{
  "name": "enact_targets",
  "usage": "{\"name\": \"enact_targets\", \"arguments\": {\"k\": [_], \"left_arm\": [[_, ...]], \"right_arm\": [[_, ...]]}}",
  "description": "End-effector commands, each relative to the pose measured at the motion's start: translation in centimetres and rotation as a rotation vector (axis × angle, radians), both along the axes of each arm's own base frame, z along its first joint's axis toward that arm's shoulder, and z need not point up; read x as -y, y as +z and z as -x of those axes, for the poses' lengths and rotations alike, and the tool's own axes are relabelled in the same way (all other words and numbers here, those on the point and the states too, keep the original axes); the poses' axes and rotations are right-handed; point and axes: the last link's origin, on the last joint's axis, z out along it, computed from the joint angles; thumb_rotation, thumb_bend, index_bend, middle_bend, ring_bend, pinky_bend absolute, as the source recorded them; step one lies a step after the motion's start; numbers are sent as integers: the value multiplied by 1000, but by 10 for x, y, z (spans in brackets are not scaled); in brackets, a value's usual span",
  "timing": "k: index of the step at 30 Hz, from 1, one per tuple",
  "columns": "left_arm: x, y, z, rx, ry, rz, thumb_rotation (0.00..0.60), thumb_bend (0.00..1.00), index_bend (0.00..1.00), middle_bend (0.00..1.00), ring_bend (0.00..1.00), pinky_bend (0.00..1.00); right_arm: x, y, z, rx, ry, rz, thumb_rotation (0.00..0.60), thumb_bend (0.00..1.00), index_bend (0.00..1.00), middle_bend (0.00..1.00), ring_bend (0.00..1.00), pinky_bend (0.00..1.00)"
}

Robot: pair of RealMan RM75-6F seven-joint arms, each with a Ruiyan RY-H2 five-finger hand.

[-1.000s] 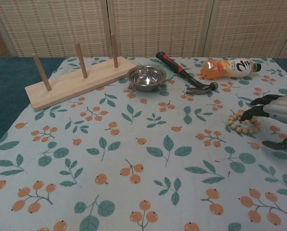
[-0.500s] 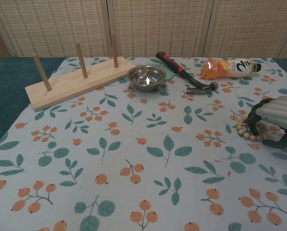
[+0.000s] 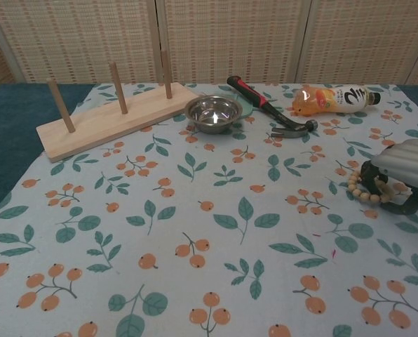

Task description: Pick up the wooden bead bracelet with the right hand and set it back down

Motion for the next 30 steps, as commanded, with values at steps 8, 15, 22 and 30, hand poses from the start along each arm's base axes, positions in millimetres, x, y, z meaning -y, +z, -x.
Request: {"name": "enact_targets", "arguments": {"k": [8,15,22,30], "left_arm": [[0,-1,-1,-1,-1,2,592,382,0,0,0,137],[0,-3,-1,-6,-2,6,596,383,0,0,0,139],[0,-3,-1,-7,-1,5,593,382,0,0,0,139],[0,-5,-2,-10,-3,12,596,383,0,0,0,140]], "right_arm": [[-1,9,-19,596,-378,-59,600,509,747,628,383,227],[11,30,-38,1169,-660,-96,600,509,747,629,383,241],[5,30,-39,1590,-964,-150,600,509,736,629,384,252],[-8,21,-33,2073,-1265,-231,600,563,692,629,385,259]]}}
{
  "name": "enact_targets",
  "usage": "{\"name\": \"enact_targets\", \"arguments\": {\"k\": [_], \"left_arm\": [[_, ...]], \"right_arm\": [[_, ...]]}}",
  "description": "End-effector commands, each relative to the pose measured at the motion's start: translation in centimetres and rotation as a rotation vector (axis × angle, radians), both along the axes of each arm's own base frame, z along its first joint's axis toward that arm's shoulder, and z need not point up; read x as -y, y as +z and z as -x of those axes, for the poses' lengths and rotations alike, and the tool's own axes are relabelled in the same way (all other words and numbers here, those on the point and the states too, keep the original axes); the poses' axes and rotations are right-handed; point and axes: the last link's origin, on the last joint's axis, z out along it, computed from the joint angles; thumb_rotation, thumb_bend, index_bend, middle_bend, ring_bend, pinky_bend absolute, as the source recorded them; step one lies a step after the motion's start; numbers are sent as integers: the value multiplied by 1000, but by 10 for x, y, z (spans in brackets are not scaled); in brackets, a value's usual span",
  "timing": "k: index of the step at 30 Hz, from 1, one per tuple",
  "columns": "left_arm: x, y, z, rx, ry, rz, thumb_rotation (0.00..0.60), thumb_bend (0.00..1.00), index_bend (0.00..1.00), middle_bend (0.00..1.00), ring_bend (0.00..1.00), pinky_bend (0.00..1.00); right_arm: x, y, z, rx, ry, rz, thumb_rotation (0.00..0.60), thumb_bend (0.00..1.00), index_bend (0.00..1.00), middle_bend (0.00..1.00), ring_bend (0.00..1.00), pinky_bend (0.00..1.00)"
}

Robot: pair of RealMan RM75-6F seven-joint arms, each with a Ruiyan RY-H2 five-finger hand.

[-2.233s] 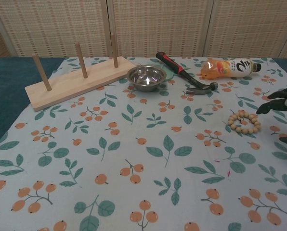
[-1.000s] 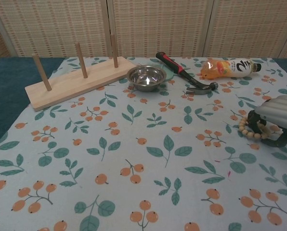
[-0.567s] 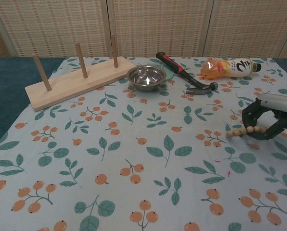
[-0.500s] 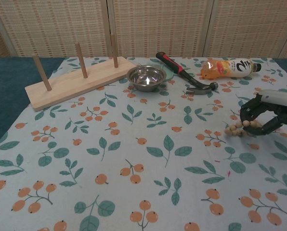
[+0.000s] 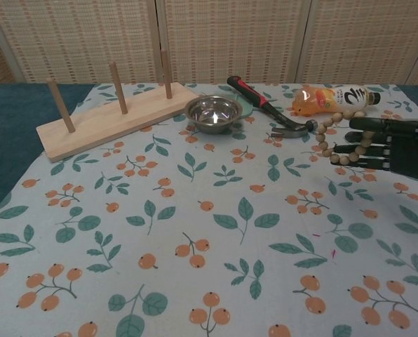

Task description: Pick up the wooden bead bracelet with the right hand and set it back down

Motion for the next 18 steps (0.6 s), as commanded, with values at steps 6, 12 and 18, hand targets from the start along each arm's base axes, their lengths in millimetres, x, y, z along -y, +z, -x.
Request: {"name": "enact_targets", "arguments": {"k": [6,12,18], "left_arm": [[0,1,1,1,3,-3,597,382,0,0,0,140],[0,1,0,1,3,-2,597,384,0,0,0,142],[0,2,1,3,5,-4,594,384,0,0,0,143]], "right_arm": [[-21,-10,11,479,-91,-99,405,564,433,570,318,260],[-23,-14,15,593,-37,-147,303,548,300,483,253,260],[-22,-20,16,565,15,-176,288,502,263,456,231,263]]}}
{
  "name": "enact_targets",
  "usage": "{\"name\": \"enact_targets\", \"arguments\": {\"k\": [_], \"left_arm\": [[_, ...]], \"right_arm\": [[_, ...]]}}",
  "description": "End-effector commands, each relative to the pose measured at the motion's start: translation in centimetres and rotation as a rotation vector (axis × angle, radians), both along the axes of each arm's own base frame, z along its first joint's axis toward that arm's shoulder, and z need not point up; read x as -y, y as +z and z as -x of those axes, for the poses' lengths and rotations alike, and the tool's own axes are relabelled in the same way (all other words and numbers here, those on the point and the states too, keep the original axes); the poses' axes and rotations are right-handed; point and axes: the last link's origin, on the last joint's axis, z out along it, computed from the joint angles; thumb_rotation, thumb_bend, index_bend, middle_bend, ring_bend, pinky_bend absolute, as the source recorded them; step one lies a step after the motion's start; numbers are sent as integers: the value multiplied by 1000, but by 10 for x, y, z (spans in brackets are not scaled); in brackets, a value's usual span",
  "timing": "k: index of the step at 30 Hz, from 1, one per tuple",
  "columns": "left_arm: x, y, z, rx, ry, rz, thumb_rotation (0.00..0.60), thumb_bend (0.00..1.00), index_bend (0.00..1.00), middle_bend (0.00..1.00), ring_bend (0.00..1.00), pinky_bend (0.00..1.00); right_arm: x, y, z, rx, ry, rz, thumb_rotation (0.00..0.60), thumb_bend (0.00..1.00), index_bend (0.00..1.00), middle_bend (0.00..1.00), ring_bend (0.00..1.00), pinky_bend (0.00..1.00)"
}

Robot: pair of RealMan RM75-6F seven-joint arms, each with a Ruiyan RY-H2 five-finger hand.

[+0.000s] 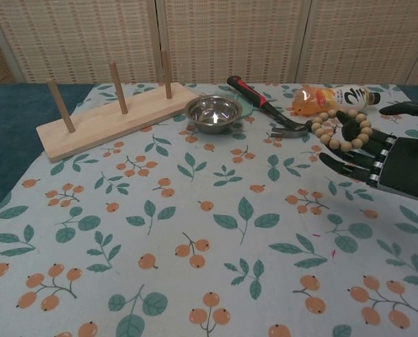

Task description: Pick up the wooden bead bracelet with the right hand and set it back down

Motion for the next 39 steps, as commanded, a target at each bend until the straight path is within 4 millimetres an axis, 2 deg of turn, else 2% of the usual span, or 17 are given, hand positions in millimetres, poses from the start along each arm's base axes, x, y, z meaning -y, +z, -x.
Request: {"name": "enact_targets", "arguments": {"k": [1,6,12,17,21,27,34,39], "left_arm": [[0,1,0,1,1,-2,597,384,0,0,0,143],[0,0,0,1,2,1,597,384,0,0,0,146],[0,0,0,2,0,3,595,386,0,0,0,148],[0,0,0,2,0,3,597,385,0,0,0,150],[-1,0,0,3,0,2,598,385,0,0,0,152],[0,0,0,4,1,4,595,385,0,0,0,153],[-1,0,0,3,1,4,596,385,0,0,0,158],[-1,0,0,3,0,5,598,384,0,0,0,159]], "right_arm": [[3,-7,-4,-43,77,5,286,499,262,453,228,262],[3,-5,-12,-38,130,17,280,497,281,451,230,268],[-4,-12,-10,-74,184,30,276,496,358,452,249,289],[-6,-17,-10,-154,232,92,348,493,468,484,285,300],[-9,-16,-13,-206,274,136,381,491,476,490,285,300],[-15,-17,-18,-224,309,132,369,456,469,491,285,300],[-17,-18,-17,-252,320,141,393,438,562,547,298,300],[-18,-18,-18,-250,329,151,403,438,576,557,299,300]]}}
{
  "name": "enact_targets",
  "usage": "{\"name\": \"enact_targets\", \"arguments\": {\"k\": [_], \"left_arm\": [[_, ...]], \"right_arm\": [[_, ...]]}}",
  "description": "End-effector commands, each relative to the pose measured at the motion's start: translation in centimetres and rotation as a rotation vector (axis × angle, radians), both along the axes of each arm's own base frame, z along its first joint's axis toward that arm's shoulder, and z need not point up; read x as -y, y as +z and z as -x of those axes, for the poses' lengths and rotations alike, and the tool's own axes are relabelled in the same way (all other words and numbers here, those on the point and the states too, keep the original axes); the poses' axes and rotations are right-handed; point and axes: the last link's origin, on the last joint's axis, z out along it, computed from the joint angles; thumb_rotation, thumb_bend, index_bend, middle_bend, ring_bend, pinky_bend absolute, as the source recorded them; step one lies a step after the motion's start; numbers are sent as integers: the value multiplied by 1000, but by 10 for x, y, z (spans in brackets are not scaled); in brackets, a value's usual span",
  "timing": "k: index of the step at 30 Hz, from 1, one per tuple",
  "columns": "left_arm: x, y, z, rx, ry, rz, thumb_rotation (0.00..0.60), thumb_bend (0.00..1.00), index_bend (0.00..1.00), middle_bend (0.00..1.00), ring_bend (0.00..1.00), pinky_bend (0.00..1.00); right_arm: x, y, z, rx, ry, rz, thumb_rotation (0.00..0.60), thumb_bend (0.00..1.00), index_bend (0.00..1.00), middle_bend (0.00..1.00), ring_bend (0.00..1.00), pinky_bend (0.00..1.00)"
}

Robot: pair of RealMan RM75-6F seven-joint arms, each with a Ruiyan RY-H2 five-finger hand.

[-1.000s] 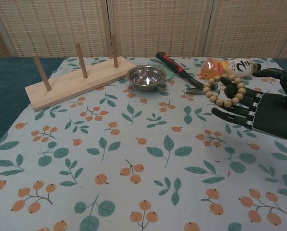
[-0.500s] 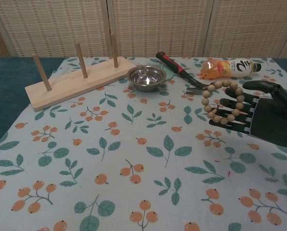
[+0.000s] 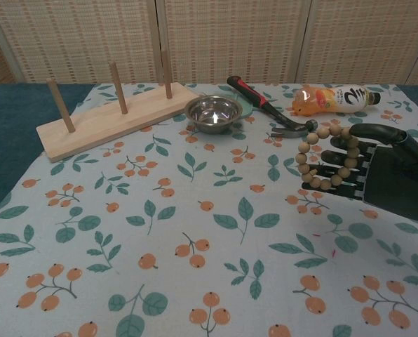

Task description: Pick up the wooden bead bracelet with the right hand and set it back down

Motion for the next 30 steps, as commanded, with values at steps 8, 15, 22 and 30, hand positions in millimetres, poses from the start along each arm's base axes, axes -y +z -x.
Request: {"name": "enact_targets", "arguments": {"k": [8,15,22,30], "left_arm": [[0,0,0,0,-1,1,599,385,0,0,0,160],[0,-1,0,0,-2,2,597,385,0,0,0,161],[0,-1,0,-1,-1,1,597,385,14,0,0,164],[0,-1,-1,0,-3,1,595,385,19,0,0,165]], "right_arm": [[1,2,-1,-5,2,18,399,615,584,560,299,301],[1,0,1,-31,5,44,331,845,566,561,299,318],[1,0,2,-60,12,60,242,965,533,561,302,329],[0,0,2,-71,31,61,429,1000,526,560,302,332]]}}
